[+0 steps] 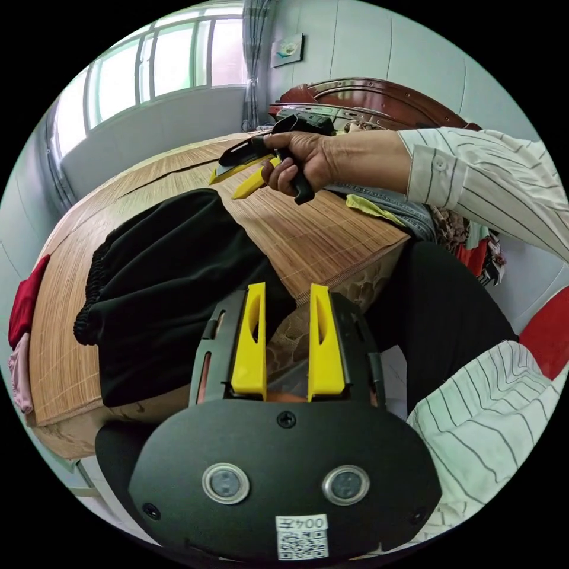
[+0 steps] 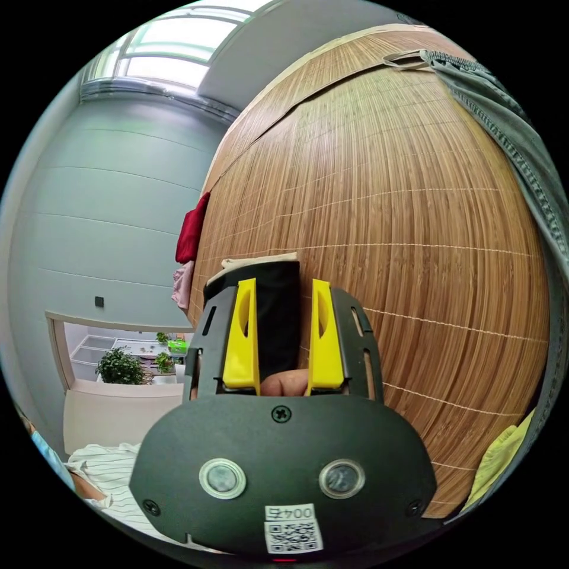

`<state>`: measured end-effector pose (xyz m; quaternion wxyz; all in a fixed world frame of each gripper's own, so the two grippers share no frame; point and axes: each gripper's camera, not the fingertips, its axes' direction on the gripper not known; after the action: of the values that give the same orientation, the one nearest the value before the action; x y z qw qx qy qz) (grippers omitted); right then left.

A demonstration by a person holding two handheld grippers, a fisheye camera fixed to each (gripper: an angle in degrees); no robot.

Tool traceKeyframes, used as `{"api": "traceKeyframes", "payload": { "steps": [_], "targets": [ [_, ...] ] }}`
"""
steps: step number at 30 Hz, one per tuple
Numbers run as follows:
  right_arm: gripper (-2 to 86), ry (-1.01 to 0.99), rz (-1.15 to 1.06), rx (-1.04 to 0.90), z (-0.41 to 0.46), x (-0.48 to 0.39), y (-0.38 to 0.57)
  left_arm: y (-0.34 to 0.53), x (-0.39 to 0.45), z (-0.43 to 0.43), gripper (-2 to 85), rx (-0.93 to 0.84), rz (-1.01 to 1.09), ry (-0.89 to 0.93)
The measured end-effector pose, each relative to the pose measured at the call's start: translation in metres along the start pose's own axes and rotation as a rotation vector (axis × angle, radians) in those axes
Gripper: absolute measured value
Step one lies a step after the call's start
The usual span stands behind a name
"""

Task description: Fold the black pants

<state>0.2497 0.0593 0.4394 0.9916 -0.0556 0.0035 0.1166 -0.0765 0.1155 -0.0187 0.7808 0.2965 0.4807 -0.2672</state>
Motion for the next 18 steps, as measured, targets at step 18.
{"api": "traceKeyframes", "payload": {
  "steps": [18],
  "targets": [
    [5.9,0.072,0.002,-0.084,0.023,-0.026,-0.008,-0.009,0.011,0.012,2.0,-0.066,-0.02,-0.011]
  ]
}}
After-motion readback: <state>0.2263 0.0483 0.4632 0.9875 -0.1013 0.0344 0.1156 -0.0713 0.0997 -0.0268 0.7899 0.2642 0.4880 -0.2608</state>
